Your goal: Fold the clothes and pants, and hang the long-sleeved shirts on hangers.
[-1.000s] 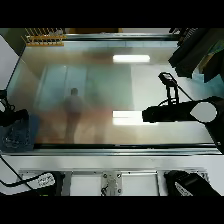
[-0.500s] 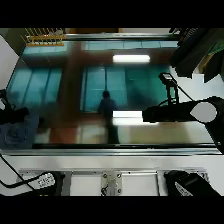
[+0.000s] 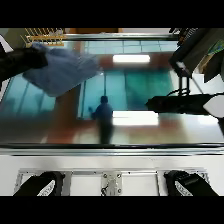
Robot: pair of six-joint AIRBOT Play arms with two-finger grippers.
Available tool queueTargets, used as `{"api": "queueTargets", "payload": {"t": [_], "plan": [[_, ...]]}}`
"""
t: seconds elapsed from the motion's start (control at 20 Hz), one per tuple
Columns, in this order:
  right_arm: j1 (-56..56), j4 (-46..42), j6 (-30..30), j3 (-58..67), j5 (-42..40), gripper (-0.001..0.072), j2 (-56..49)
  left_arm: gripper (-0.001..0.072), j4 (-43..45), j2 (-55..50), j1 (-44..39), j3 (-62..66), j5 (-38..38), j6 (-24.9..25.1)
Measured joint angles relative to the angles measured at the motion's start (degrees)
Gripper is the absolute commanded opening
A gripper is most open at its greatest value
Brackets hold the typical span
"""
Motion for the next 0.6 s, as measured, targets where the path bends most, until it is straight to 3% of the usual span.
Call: {"api": "queueTargets", "payload": {"t": [0.2,0.4,0.45,0.5,0.55,0.6], "plan": [[-12.15,0.15,-0.24,4.39,-0.26,0.0033,0.81,0.0026,-0.72,0.96,-15.43,1.77,2.51,-2.93],[-21.46,0.37,-0.76,5.6,-0.39,0.0042,0.66,0.0027,-0.74,-4.09,-22.97,-4.59,4.22,-10.01],[-22.73,0.37,-1.36,5.68,-0.44,0.0147,0.31,0.0096,-0.76,-6.01,-23.91,-6.64,5.14,-11.47],[-23.67,0.37,-1.92,5.75,-0.42,0.0446,-0.24,0.054,-0.76,-7.93,-24.41,-8.41,6.21,-12.59],[-24.3,0.42,-2.58,5.84,-0.35,0.0708,-0.85,0.0692,-0.76,-10.03,-24.57,-9.86,7.08,-13.35],[-24.81,0.46,-3.06,5.86,-0.13,0.0716,-1.68,0.0677,-0.83,-11.98,-24.3,-10.67,6.97,-14.23]]}}
